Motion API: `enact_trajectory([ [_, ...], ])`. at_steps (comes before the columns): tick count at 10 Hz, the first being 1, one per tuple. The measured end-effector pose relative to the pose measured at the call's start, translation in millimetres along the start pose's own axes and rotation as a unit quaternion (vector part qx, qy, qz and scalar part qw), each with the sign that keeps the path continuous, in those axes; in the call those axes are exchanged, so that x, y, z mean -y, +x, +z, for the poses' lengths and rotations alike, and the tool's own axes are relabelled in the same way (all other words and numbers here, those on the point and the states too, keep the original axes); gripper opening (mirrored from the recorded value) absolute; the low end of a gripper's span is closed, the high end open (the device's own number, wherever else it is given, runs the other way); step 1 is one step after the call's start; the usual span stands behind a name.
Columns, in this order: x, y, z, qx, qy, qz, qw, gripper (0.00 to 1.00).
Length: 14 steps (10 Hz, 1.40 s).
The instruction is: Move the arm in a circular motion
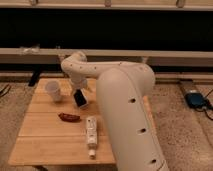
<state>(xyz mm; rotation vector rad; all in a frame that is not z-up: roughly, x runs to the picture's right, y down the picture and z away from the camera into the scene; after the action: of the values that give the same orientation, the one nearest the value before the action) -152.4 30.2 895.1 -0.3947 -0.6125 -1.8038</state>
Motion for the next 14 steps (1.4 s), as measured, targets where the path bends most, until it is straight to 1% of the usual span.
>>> enact_trajectory([
  [10,0,0,0,0.000,0.000,0.000,1.0000,0.80],
  [11,-2,-2,-3,-0.002,-0.002,0.003,1.0000,0.80],
  [13,-20,-8,-23,-0.015,-0.003,0.014,0.9998,0.80],
  [14,-29,-12,-37,-0.023,0.000,0.021,0.9995,0.80],
])
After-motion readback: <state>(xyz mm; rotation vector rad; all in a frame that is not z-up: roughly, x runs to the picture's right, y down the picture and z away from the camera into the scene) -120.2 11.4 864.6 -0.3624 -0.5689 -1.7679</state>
